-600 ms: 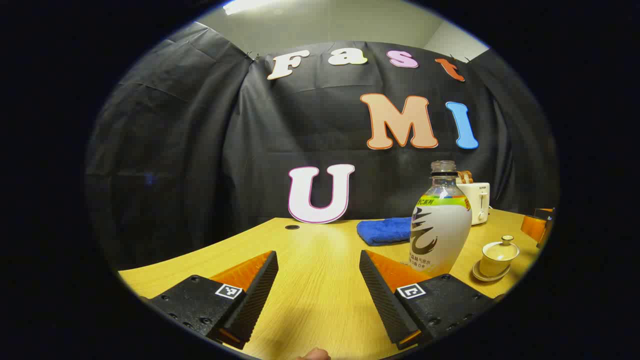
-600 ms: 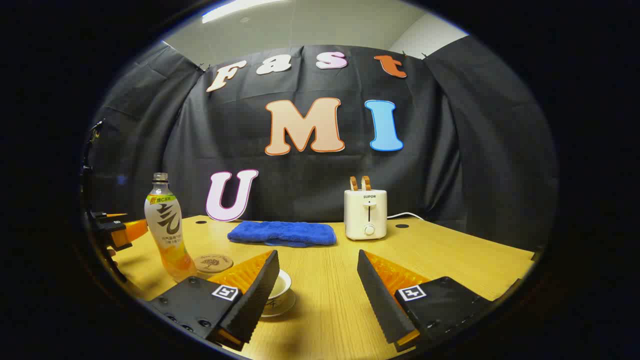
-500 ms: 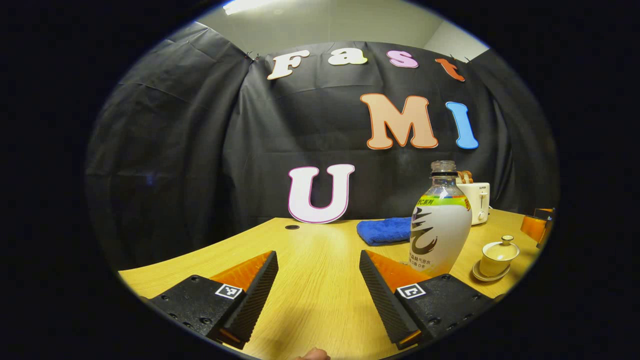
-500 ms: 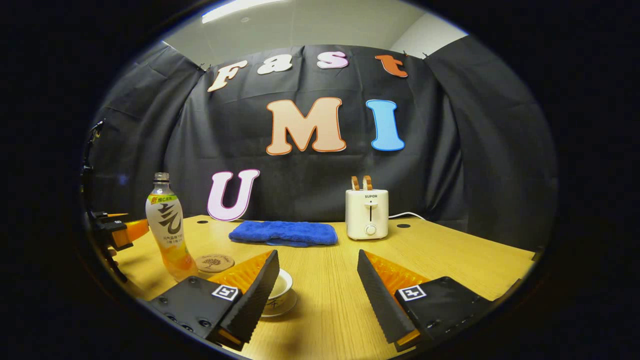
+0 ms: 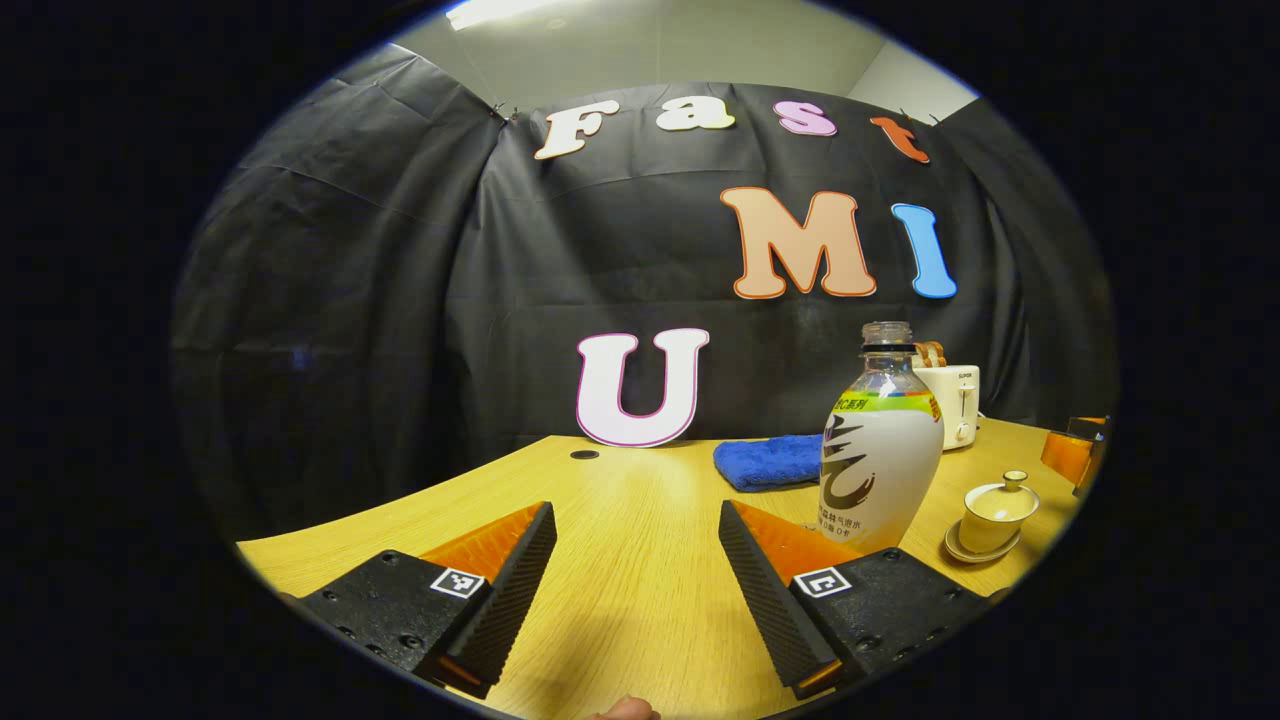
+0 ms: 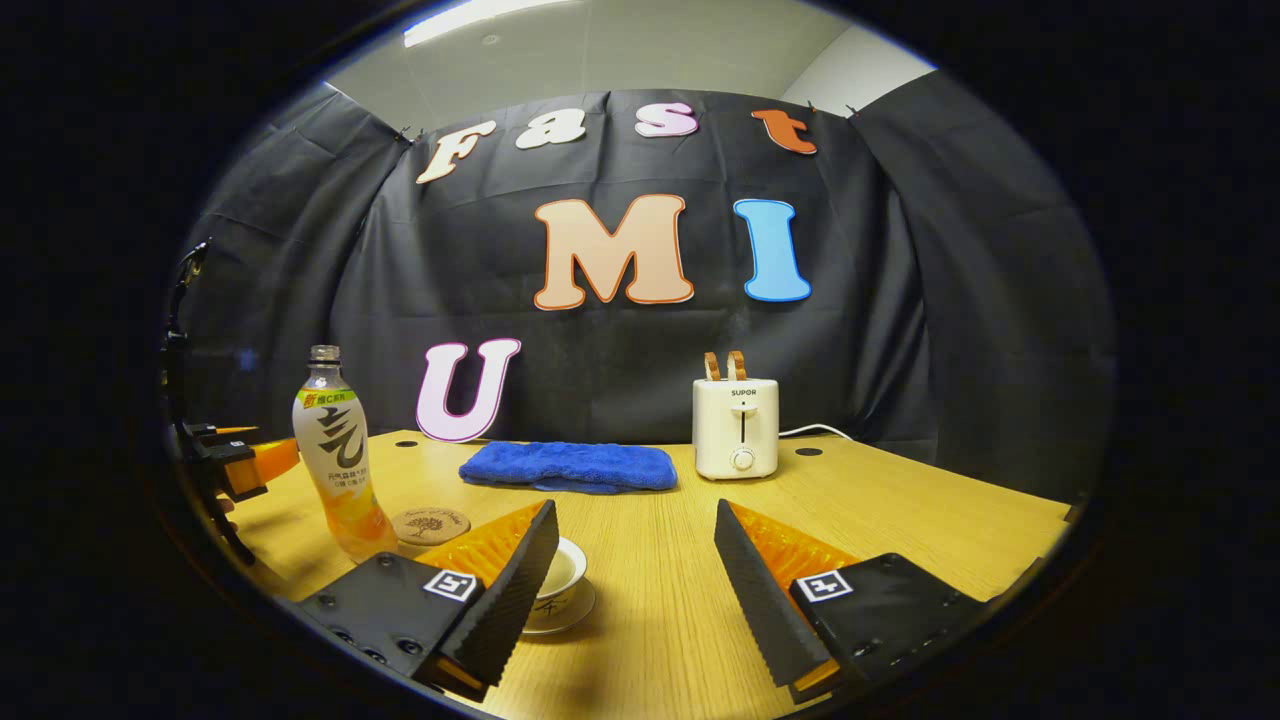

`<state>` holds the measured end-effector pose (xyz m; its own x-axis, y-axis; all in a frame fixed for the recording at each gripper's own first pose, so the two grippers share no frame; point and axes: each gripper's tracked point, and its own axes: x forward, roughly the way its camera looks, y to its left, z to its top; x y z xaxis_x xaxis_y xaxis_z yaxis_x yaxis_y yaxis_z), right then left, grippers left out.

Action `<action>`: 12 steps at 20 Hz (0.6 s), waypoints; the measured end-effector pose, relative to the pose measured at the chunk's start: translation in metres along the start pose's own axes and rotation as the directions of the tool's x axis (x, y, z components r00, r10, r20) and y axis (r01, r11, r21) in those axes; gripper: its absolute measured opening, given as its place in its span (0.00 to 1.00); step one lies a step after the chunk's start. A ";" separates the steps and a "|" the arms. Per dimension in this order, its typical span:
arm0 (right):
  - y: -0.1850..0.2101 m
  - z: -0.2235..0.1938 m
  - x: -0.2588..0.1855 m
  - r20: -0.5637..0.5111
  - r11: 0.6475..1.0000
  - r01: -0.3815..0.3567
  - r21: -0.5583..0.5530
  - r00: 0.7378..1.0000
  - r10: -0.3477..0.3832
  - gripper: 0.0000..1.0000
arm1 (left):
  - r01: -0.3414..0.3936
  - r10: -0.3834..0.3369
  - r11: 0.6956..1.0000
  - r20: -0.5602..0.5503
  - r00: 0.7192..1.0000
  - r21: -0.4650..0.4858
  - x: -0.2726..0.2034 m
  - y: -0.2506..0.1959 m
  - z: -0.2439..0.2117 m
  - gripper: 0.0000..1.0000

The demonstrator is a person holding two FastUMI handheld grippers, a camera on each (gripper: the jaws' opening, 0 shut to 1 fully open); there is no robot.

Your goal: Open the teacup lid with one hand, grasp the water bottle and pour water into the teacup with the other hand; after pouring, place the water bottle on the coaster and then close the teacup lid.

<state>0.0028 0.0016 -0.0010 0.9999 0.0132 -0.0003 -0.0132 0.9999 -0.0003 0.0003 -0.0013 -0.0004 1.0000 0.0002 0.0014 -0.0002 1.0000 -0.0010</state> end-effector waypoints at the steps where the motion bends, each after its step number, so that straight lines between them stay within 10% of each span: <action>1: -0.001 0.000 0.000 0.000 1.000 -0.001 0.000 1.000 0.001 0.99 | 0.000 0.000 1.000 0.000 1.000 0.000 0.000 0.000 -0.001 0.95; 12: 0.001 0.000 0.001 0.000 1.000 -0.013 0.001 1.000 0.013 0.97 | -0.003 0.003 1.000 0.000 1.000 -0.001 0.001 -0.001 -0.001 0.96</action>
<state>0.0040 0.0026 -0.0012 0.9997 0.0257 -0.0004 -0.0257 0.9997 0.0003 0.0008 -0.0025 -0.0014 1.0000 0.0033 0.0017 -0.0033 1.0000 -0.0019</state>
